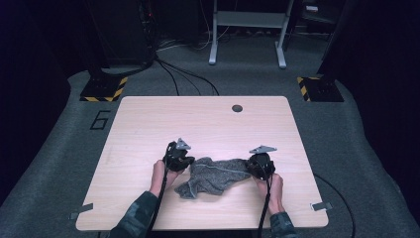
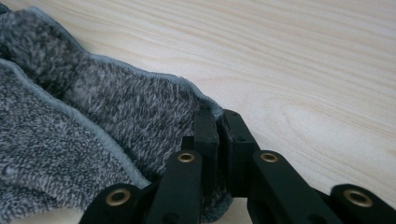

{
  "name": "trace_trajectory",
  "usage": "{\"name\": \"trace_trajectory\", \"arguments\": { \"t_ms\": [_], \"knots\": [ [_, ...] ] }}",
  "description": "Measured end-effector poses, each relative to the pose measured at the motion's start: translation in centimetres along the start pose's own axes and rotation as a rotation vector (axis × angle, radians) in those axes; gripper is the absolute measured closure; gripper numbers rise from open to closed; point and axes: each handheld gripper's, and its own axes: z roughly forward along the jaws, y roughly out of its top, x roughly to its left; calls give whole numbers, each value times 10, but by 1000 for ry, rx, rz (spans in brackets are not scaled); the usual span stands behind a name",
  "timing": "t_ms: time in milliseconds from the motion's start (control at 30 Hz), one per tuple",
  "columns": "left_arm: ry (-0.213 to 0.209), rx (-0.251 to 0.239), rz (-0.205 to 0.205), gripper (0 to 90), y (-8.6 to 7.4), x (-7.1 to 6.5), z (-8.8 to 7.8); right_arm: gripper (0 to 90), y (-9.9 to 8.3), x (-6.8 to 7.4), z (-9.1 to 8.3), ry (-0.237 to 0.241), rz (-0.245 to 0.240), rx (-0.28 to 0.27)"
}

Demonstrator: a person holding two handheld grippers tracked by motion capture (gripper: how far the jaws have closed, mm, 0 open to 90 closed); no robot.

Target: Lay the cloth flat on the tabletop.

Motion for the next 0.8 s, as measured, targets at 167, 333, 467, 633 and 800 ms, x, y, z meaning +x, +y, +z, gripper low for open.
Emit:
{"name": "trace_trajectory", "arguments": {
  "t_ms": [167,333,467,633,800],
  "knots": [
    [12,-20,24,900,-10,-9,-22,860,-6,5,-15,1,-34,-35],
    [44,-50,61,900,-22,-22,-45,866,-21,17,-42,4,-82,-66],
    [153,-74,69,900,10,5,-55,872,11,9,-48,-44,-113,-134],
    [227,-43,-109,594,57,55,-40,595,101,-20,1,-177,-30,-43],
    [201,-50,-140,419,39,46,-35,480,94,-10,11,-142,-14,-21]
  ]
}}
